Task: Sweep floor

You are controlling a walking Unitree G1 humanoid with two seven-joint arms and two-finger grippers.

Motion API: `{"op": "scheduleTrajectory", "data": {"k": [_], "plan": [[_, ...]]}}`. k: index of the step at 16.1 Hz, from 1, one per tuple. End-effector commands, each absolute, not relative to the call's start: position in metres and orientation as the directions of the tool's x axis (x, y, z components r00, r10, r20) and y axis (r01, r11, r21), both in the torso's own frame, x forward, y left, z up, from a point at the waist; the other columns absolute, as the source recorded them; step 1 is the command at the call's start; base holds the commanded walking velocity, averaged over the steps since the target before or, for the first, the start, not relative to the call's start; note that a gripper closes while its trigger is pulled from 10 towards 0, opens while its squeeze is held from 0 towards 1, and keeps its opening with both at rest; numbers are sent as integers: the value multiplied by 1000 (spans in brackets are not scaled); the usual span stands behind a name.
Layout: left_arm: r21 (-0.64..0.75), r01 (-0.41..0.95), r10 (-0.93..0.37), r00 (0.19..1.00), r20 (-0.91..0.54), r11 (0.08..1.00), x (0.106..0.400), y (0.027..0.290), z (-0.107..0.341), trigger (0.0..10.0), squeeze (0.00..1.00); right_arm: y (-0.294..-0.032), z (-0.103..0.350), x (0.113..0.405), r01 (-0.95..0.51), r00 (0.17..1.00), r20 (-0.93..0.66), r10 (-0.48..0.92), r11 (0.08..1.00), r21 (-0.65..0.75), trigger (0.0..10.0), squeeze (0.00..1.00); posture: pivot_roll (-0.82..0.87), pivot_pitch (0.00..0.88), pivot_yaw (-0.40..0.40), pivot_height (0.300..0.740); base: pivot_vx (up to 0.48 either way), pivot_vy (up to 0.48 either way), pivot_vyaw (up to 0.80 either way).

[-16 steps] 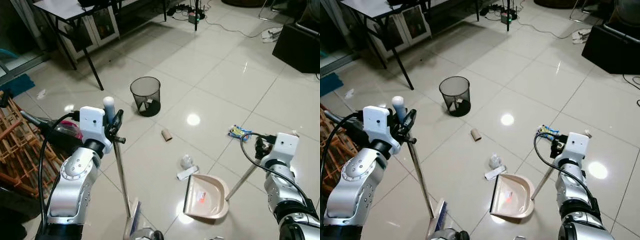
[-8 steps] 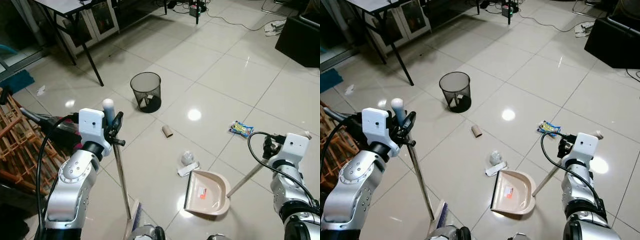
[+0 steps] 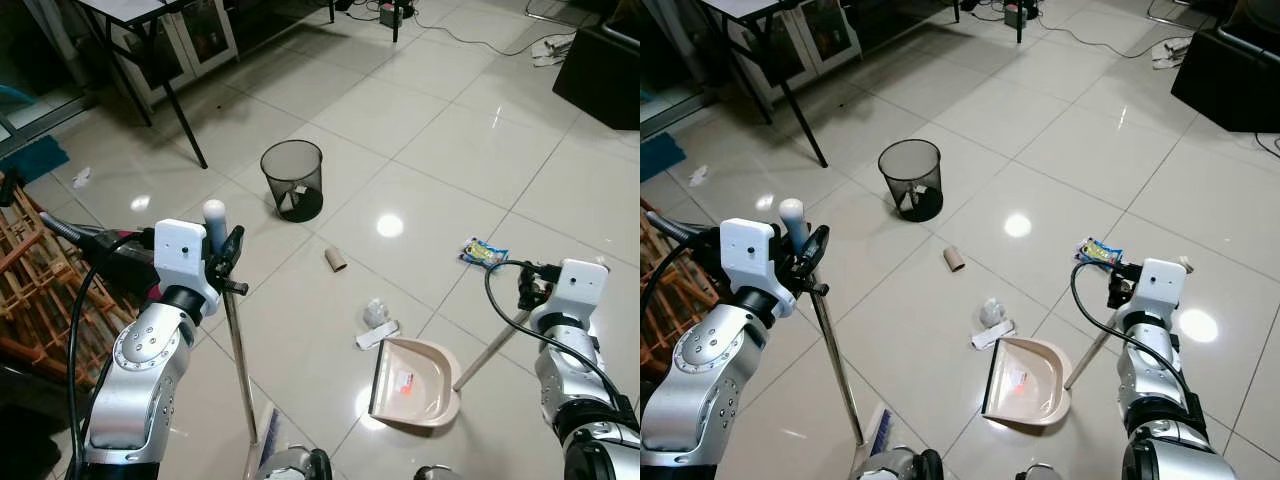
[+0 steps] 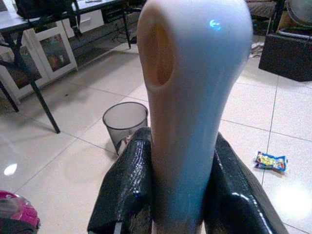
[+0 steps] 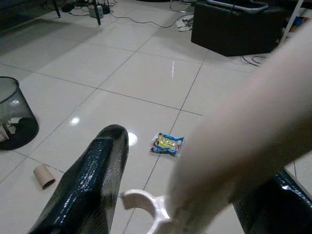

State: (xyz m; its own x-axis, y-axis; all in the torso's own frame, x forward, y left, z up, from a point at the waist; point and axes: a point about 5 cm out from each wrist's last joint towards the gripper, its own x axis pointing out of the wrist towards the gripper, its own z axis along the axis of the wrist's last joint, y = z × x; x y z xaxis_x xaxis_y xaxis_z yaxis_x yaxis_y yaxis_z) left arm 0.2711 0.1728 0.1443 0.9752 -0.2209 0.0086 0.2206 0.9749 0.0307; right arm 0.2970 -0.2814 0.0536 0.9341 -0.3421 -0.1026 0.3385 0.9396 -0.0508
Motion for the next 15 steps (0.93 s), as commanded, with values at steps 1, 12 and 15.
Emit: {"op": "scheduleTrajectory", "data": {"k": [1,12,15], "plan": [[61,216,-218,976,21,974,270,175,151,10000,0,-281,56,297,345,934,-79,-347,938,-39,10000,0,146,133,157,740,0,0,0],[59,216,-218,976,26,975,268,173,150,10000,0,-285,48,282,354,933,-55,-356,934,-38,8980,0,131,113,151,740,0,0,0],[60,215,-217,976,28,975,268,174,150,10000,0,-285,49,282,349,936,-47,-350,937,-30,0,0,131,111,150,740,0,0,0]]}}
